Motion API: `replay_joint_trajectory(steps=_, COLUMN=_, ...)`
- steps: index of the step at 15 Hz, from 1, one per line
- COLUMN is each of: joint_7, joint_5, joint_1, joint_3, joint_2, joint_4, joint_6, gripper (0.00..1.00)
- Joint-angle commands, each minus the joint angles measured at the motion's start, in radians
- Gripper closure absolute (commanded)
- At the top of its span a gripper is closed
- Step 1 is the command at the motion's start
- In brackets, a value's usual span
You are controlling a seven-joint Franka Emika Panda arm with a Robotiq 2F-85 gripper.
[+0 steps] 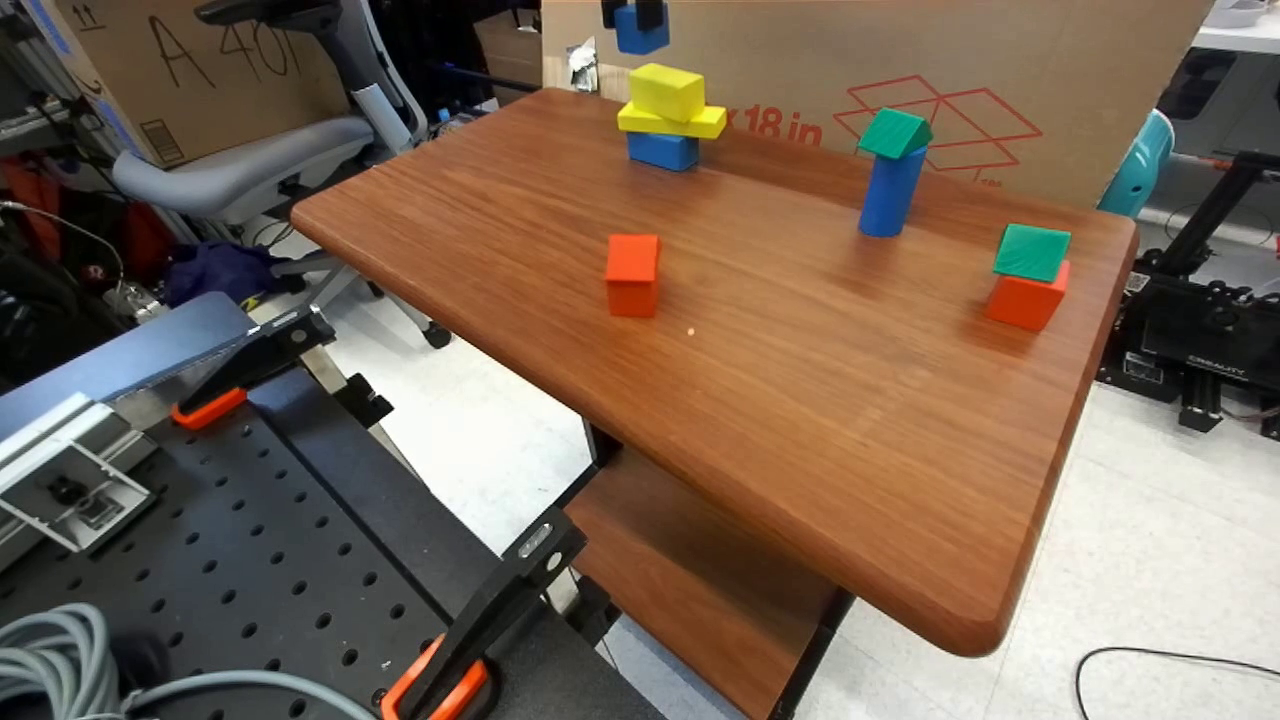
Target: Put the cube down on the table
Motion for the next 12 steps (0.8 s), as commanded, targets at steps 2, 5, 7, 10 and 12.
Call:
replay_joint_trajectory(steps=2, joint_7=0.041, joint_5=0.022, joint_1=0.047, joint_3=0.035, joint_2=-0.157, joint_4=-0.139, joint_6=-0.004, gripper=0.92)
replay_joint_trajectory(steps=5, joint_7=0.012, joint_5=0.093, joint_1=0.039, joint_3=0.078, joint_2=-0.186, joint_4=-0.214, joint_6=0.035, gripper=0.92)
replay_joint_trajectory(steps=7, joint_7=-0.019, joint_5=0.157, joint_1=0.026, joint_3=0.096, joint_2=-0.181, joint_4=-0.252, joint_6=0.062, gripper=0.92)
replay_joint_trajectory(steps=10, joint_7=-0.061, joint_5=0.205, joint_1=0.021, joint_3=0.097, joint_2=-0.140, joint_4=-0.270, joint_6=0.082, gripper=0.92)
replay_joint_trajectory(steps=12, joint_7=-0.040, joint_5=0.173, joint_1=0.030, joint_3=0.078, joint_2=-0.102, joint_4=-0.265, joint_6=0.092, gripper=0.92)
